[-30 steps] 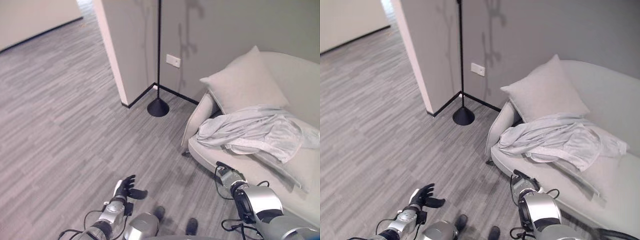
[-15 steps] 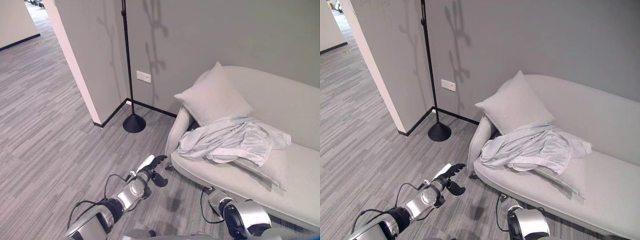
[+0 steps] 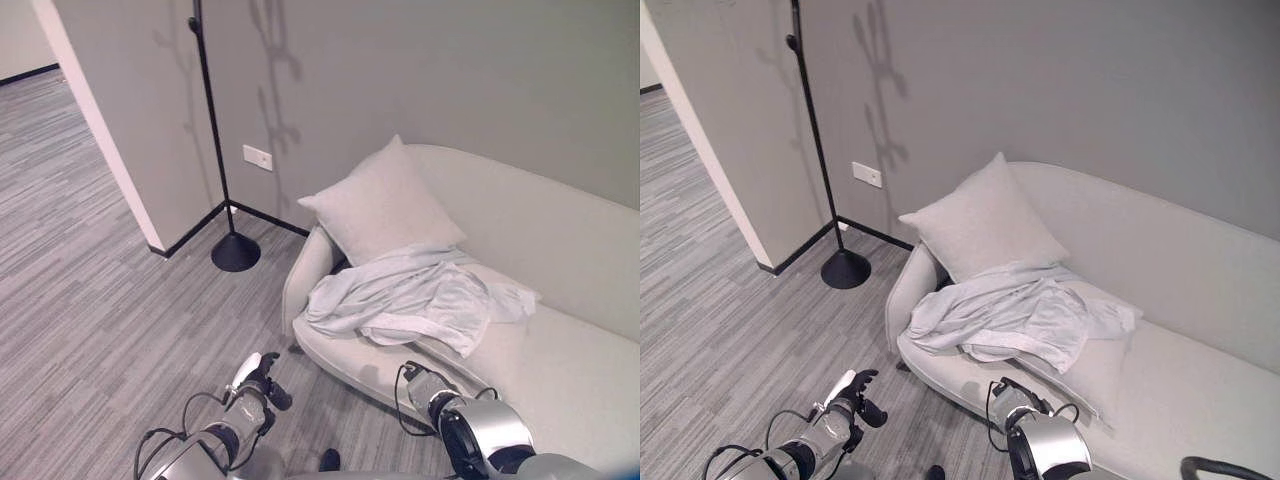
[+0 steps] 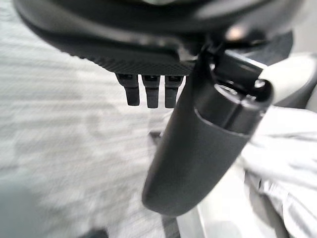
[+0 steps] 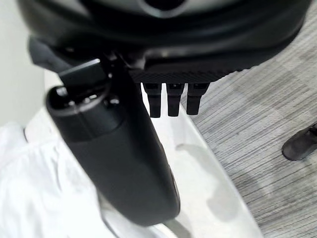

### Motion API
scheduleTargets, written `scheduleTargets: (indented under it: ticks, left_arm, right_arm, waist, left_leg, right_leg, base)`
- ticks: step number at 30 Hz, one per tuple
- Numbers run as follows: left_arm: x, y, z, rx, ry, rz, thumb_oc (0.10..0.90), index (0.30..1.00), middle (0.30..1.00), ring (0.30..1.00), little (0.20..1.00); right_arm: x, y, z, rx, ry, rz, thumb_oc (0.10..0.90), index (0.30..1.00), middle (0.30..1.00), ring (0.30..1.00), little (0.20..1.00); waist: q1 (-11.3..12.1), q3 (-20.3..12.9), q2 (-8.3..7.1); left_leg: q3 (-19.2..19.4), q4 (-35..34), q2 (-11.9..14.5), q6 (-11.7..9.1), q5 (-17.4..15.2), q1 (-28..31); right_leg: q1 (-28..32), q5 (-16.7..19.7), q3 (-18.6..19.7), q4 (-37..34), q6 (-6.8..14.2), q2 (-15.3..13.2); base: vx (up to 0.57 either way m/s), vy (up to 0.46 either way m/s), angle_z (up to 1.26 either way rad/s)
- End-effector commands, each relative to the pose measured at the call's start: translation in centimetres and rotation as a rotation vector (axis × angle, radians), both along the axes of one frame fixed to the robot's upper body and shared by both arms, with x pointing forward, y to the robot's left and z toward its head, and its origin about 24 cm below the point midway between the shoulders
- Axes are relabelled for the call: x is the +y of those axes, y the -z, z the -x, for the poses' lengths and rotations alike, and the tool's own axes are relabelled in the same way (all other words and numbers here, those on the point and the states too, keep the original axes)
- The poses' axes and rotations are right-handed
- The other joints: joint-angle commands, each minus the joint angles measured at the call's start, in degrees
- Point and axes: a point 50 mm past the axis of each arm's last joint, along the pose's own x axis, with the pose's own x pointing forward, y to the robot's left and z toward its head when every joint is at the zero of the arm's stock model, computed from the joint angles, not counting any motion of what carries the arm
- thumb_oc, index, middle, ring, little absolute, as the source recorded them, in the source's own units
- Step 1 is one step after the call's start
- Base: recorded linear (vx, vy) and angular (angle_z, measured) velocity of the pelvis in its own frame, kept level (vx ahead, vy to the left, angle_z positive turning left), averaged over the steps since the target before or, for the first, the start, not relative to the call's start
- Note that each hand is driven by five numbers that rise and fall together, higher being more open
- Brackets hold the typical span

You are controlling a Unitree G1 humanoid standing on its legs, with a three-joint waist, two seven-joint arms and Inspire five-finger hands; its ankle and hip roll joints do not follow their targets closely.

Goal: Hang the clothes on the sofa on the clothes rack.

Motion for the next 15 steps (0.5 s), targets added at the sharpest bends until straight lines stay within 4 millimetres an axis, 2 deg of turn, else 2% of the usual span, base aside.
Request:
scheduleTargets:
  ticks: [1,2,3,4,5,6,8,9,12,14,15]
  left_arm:
    - [-2.2,-3.7,-5.8,-0.210,-0.007,0.038,0.800,0.900,0.900,0.900,0.900]
    - [-1.8,-3.5,-5.6,-0.202,-0.028,0.036,0.800,0.900,0.900,0.900,0.900]
    - [-1.3,-3.2,-5.2,-0.195,-0.059,0.041,0.800,0.900,0.900,0.900,0.900]
    - [-1.3,-3.2,-5.2,-0.194,-0.059,0.042,0.800,0.900,0.900,0.900,0.900]
    - [-1.0,-2.7,-4.5,-0.164,-0.060,0.027,0.800,0.900,0.900,0.900,0.900]
    - [0.1,-2.4,-4.0,-0.152,-0.076,-0.044,0.800,0.900,0.900,0.900,0.900]
    - [0.6,-2.1,-3.6,-0.127,-0.085,-0.057,0.800,0.900,0.900,0.900,0.900]
    - [1.3,-1.6,-2.9,-0.102,-0.095,-0.059,0.800,0.900,0.900,0.900,0.900]
    - [2.1,-1.0,-1.8,-0.067,-0.129,-0.060,0.800,0.900,0.900,0.900,0.900]
    - [3.4,-0.2,-0.1,-0.012,-0.178,-0.067,0.800,0.900,0.900,0.900,0.900]
    - [3.4,-0.2,0.0,-0.011,-0.179,-0.067,0.800,0.900,0.900,0.900,0.900]
  right_arm:
    - [-1.7,-2.7,-3.3,-0.118,0.028,0.062,0.800,0.900,0.900,0.900,0.900]
    - [-1.6,-2.6,-3.3,-0.121,0.016,0.056,0.800,0.900,0.900,0.900,0.900]
    - [-1.0,-2.3,-3.1,-0.115,-0.010,0.039,0.800,0.900,0.900,0.900,0.900]
    - [-1.0,-2.3,-3.0,-0.114,-0.010,0.039,0.800,0.900,0.900,0.900,0.900]
    - [-1.0,-1.8,-2.5,-0.090,-0.002,0.023,0.800,0.900,0.900,0.900,0.900]
    - [0.0,-0.8,-1.4,-0.062,-0.040,-0.005,0.800,0.900,0.900,0.900,0.900]
    - [0.5,-0.3,-0.7,-0.060,-0.052,-0.023,0.800,0.900,0.900,0.900,0.900]
    - [1.5,0.2,-0.3,-0.073,-0.136,-0.039,0.800,0.900,0.900,0.900,0.900]
    - [2.5,0.9,0.5,-0.065,-0.210,-0.055,0.800,0.900,0.900,0.900,0.900]
    - [4.5,1.4,1.1,-0.073,-0.297,-0.102,0.800,0.900,0.900,0.900,0.900]
    - [4.5,1.4,1.2,-0.072,-0.297,-0.103,0.800,0.900,0.900,0.900,0.900]
  waist:
    - [3.8,3.1,2.22]
    - [4.8,2.7,3.22]
    - [6.5,2.2,5.31]
    - [6.8,2.3,5.10]
    - [7.1,1.3,5.70]
    - [6.8,0.3,5.38]
    - [6.2,-0.2,4.87]
    - [5.8,-1.4,4.18]
    - [5.6,-2.9,3.48]
    - [7.0,-4.1,2.02]
    - [7.0,-4.2,1.98]
  left_leg:
    - [-1.2,-18.9,-4.4,3.1,7.3,0.1]
    - [-2.9,-23.2,-6.4,3.0,10.2,-0.4]
    - [-5.3,-32.1,-9.4,2.8,14.5,-2.8]
    - [-5.2,-34.0,-9.2,2.8,15.4,-1.7]
    - [-6.0,-38.6,-8.6,3.2,15.2,0.9]
    - [-5.9,-38.4,-8.2,3.5,18.1,2.8]
    - [-5.9,-38.9,-7.8,3.5,18.9,3.9]
    - [-5.4,-39.1,-7.4,3.7,18.2,5.7]
    - [-5.3,-39.1,-7.5,4.3,16.9,7.3]
    - [-4.8,-39.1,-7.6,5.5,14.7,9.4]
    - [-4.7,-39.1,-7.6,5.6,14.7,9.4]
  right_leg:
    - [4.2,-4.2,5.2,0.3,8.1,-5.5]
    - [4.7,-4.7,6.0,0.3,8.0,-4.5]
    - [6.6,-6.8,7.7,0.3,7.5,-2.4]
    - [6.8,-7.0,8.0,0.4,7.4,-2.6]
    - [7.7,-7.8,8.5,0.5,7.2,-2.0]
    - [9.0,-9.1,8.6,0.6,7.3,-2.3]
    - [9.2,-9.4,8.4,0.9,7.4,-2.8]
    - [8.9,-9.5,8.2,1.7,8.1,-4.1]
    - [9.3,-9.7,8.3,2.0,9.0,-5.6]
    - [9.3,-9.7,9.0,3.7,10.3,-7.5]
    - [9.3,-9.8,9.1,3.8,10.4,-7.5]
  base:
    - [0.25,0.138,-0.01]
    - [0.28,0.172,-0.26]
    - [0.30,0.163,-0.52]
    - [0.31,0.150,-0.49]
    - [0.32,0.194,-1.02]
    - [0.31,0.204,-0.76]
    - [0.26,0.201,-0.39]
    - [0.24,0.186,-0.19]
    - [0.24,0.183,-0.05]
    - [0.28,0.245,-0.11]
    - [0.22,0.199,-0.38]
